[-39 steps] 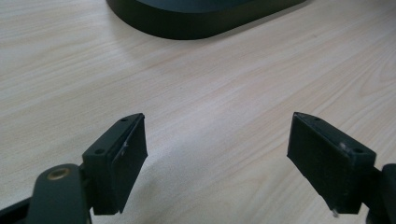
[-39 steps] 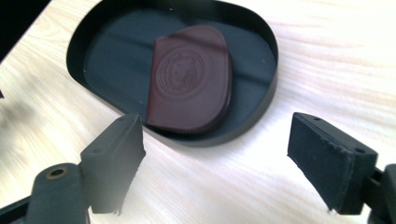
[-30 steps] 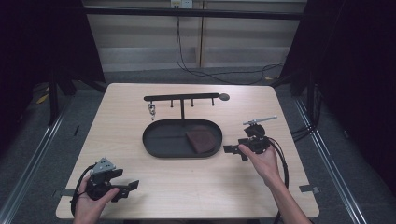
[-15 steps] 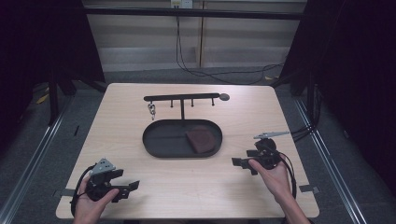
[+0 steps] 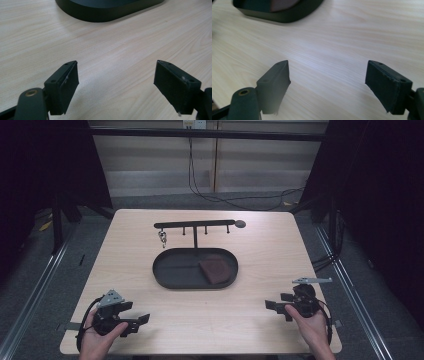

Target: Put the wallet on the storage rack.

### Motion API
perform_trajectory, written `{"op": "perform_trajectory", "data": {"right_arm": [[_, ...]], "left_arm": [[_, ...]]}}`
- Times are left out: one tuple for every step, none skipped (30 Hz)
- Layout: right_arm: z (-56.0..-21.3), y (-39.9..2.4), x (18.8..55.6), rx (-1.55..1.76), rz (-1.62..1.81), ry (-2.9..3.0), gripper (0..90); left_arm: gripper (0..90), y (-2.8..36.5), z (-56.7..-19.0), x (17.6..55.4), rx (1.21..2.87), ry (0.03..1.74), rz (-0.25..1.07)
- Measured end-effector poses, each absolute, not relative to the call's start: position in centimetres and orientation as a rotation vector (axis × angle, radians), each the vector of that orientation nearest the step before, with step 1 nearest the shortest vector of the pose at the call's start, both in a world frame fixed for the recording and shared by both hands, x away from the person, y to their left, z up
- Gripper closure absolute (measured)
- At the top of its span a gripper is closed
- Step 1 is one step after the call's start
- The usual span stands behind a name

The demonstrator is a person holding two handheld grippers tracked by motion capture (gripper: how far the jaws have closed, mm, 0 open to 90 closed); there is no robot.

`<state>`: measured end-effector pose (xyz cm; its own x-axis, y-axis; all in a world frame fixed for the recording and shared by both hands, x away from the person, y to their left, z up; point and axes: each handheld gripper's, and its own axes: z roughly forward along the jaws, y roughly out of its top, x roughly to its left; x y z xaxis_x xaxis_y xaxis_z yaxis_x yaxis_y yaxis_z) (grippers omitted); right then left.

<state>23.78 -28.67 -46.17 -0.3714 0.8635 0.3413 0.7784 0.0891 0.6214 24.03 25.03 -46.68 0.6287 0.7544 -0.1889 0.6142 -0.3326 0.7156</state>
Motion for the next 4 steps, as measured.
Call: {"op": "perform_trajectory", "data": {"right_arm": [[-46.45, -28.97, 23.65, 1.703, 1.13, 2.224, 19.5], [-46.73, -29.34, 23.58, 1.714, 1.126, 2.206, 19.4], [-46.97, -29.66, 23.57, 1.73, 1.123, 2.194, 19.4], [-47.27, -29.9, 23.63, 1.742, 1.1, 2.188, 19.1]], "left_arm": [[19.7, 25.06, -46.66, 24.04, 2.056, 1.07, 0.227], [19.7, 25.1, -46.67, 24.07, 2.051, 1.071, 0.228], [19.7, 25.17, -46.68, 24.14, 2.056, 1.071, 0.227], [19.7, 25.16, -46.72, 24.17, 2.053, 1.076, 0.227]]}}
